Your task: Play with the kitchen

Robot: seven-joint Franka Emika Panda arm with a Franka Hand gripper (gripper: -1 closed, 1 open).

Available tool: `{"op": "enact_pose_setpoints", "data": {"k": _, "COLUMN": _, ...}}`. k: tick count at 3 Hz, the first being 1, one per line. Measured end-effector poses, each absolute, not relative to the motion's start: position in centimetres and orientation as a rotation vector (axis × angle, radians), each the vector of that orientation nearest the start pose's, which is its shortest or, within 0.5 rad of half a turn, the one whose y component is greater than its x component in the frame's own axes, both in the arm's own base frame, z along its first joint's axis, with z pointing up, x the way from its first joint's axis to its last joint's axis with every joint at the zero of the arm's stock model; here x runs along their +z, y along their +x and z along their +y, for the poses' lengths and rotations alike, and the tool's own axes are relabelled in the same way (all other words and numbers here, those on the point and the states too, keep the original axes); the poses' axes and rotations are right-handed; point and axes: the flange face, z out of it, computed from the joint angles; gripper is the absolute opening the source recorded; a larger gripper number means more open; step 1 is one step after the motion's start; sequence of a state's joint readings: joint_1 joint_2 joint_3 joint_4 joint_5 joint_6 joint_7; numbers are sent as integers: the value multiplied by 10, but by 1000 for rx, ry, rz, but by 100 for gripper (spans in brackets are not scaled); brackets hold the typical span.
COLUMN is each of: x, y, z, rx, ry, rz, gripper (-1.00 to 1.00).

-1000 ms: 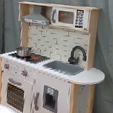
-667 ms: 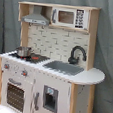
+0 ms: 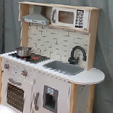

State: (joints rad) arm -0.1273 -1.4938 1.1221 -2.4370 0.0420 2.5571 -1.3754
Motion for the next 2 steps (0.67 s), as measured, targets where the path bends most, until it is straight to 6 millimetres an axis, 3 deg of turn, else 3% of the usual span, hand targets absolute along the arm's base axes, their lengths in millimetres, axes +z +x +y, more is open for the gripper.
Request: {"op": "enact_pose_setpoints", "data": {"k": 2, "x": 605, "y": 119, "z": 416, "rx": 523, "ry": 535, "rz": 1506, "gripper": 100}}
